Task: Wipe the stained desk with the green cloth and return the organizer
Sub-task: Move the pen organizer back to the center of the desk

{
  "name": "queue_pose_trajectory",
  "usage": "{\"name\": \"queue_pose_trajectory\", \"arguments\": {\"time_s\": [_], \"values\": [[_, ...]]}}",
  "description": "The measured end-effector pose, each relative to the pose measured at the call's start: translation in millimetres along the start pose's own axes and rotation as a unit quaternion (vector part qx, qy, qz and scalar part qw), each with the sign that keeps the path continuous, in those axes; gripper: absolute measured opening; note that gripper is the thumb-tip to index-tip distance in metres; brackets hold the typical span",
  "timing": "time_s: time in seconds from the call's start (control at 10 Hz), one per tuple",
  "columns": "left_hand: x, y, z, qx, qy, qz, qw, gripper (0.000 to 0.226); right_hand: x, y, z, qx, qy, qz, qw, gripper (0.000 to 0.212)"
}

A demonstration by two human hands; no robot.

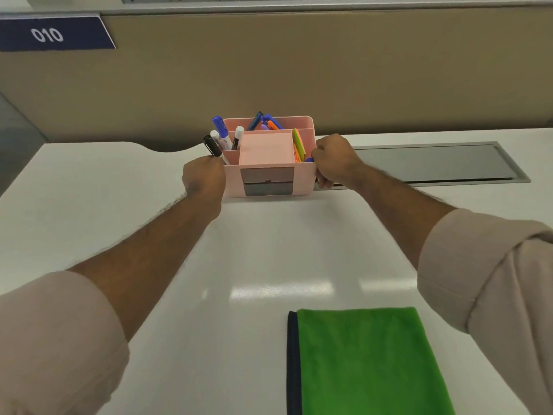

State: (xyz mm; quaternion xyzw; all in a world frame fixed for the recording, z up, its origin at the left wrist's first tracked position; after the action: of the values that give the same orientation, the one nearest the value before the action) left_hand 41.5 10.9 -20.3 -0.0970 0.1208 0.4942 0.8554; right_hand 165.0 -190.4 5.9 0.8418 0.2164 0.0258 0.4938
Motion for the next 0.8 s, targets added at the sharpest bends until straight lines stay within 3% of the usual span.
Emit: {"name": "queue_pose_trajectory", "arguments": {"time_s": [0.2, 0.4, 0.7, 0.8], "values": [[3.9, -7.0, 4.0, 0.118, -0.006, 0.001, 0.993, 0.03, 12.2, 0.4, -0.3, 0.026, -0.009, -0.012, 1.0, 0.034], [10.4, -1.0, 6.8, 0.037, -0.029, -0.022, 0.999, 0.039, 15.7, -4.9, -4.3, 0.011, -0.032, -0.017, 0.999, 0.031], [12.9, -4.4, 6.4, 0.105, 0.012, -0.003, 0.994, 0.028, 15.7, -7.1, -4.6, 0.005, -0.021, 0.004, 1.0, 0.033], [14.0, -3.9, 5.7, 0.098, -0.012, -0.022, 0.995, 0.03, 17.0, -6.5, -3.0, 0.003, -0.02, 0.006, 1.0, 0.032]]}}
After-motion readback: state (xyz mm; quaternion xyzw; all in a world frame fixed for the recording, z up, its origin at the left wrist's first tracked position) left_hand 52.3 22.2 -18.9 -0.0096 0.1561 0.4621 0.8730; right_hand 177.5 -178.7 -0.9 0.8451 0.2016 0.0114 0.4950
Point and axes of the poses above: each hand's wrist, its own x-axis towards the middle knuckle, its own y-axis out of the back of the hand, z = x × y, the point moved 1 cm from there along x, towards the middle knuckle, and after that the axes turned 14 degrees about -x, right-handed, at the moved point
